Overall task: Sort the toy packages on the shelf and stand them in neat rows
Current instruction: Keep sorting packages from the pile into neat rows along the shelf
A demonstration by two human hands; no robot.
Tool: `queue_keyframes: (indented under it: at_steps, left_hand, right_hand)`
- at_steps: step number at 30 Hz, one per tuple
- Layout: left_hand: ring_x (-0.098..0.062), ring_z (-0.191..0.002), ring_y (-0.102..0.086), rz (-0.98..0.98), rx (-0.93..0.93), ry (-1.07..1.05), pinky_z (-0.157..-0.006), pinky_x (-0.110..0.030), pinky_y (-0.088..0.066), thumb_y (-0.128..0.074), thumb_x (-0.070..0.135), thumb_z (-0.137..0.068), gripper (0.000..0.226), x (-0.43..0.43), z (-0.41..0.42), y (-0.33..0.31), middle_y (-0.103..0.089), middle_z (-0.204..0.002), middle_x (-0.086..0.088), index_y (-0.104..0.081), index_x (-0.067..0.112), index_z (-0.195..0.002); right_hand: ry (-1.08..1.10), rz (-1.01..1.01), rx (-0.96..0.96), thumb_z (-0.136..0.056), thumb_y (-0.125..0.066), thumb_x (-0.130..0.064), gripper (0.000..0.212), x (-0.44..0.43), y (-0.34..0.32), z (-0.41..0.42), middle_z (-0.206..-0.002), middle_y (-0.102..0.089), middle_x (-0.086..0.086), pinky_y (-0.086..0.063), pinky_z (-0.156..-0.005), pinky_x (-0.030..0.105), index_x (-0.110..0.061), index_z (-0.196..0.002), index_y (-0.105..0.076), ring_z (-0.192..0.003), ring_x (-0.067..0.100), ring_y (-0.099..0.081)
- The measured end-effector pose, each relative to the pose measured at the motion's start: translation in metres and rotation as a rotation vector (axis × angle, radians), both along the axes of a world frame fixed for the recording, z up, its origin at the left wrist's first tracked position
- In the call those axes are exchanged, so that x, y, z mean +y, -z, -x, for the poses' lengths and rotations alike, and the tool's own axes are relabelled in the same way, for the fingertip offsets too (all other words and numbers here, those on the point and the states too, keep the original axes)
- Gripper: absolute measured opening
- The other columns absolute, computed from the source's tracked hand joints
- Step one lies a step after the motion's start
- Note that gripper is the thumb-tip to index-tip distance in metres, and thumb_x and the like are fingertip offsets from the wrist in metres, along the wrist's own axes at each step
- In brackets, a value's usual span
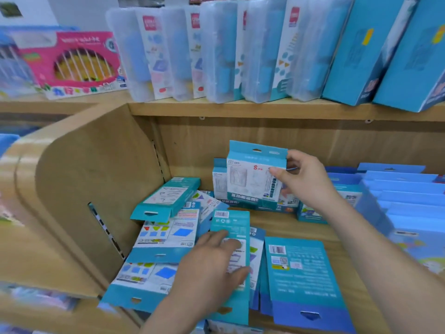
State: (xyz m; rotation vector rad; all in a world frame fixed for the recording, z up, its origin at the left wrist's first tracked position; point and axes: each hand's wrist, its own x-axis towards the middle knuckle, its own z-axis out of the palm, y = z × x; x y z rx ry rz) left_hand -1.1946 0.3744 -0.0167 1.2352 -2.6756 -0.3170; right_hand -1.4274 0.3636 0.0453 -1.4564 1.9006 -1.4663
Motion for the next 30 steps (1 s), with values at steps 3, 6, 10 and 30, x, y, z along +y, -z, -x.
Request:
queue_keyframes:
  at_steps: [3,6,10,30]
  left_hand:
    - [-0.009,-0.137,-0.023,0.021,-0.003,0.015,-0.108,-0.028,-0.033,-0.046,0.063,-0.086,0.054,-0.002,-0.002,0.0,-0.028,-0.15,0.015,-0.04,0.038,-0.133]
    - [-0.008,-0.138,-0.022,0.031,-0.023,0.022,-0.106,-0.028,-0.033,-0.046,0.061,-0.087,0.052,-0.003,-0.003,-0.002,-0.028,-0.151,0.016,-0.04,0.037,-0.133]
    - [-0.009,-0.139,-0.022,0.042,-0.05,0.038,-0.108,-0.028,-0.033,-0.044,0.059,-0.089,0.051,-0.004,-0.003,-0.004,-0.026,-0.152,0.015,-0.038,0.036,-0.135]
    - [-0.025,-0.122,-0.04,0.227,0.106,-0.126,-0.094,-0.04,-0.044,-0.063,0.032,-0.086,0.06,-0.098,0.05,-0.05,-0.041,-0.138,-0.003,-0.033,0.03,-0.139]
  right_hand:
    - [0.029,-0.114,0.179,-0.082,-0.071,-0.023,0.017,-0.026,0.023,0.0,-0.084,-0.069,-0.009,-0.054,-0.076,0.038,-0.03,-0.096,-0.064,-0.083,0.015,-0.066]
    - [0.074,-0.187,0.302,-0.08,-0.072,-0.033,0.022,-0.044,0.046,0.0,-0.084,-0.07,0.003,-0.053,-0.074,0.04,-0.019,-0.095,-0.066,-0.081,0.024,-0.064]
    - [0.072,-0.179,0.286,-0.078,-0.075,-0.027,0.024,-0.056,0.059,-0.008,-0.085,-0.07,0.007,-0.051,-0.073,0.036,-0.012,-0.095,-0.067,-0.08,0.024,-0.063]
    - [0.059,-0.248,0.758,-0.076,-0.071,-0.046,0.068,-0.057,0.045,-0.001,-0.121,-0.052,-0.004,-0.033,-0.091,0.038,-0.028,-0.136,-0.043,-0.116,0.02,-0.038]
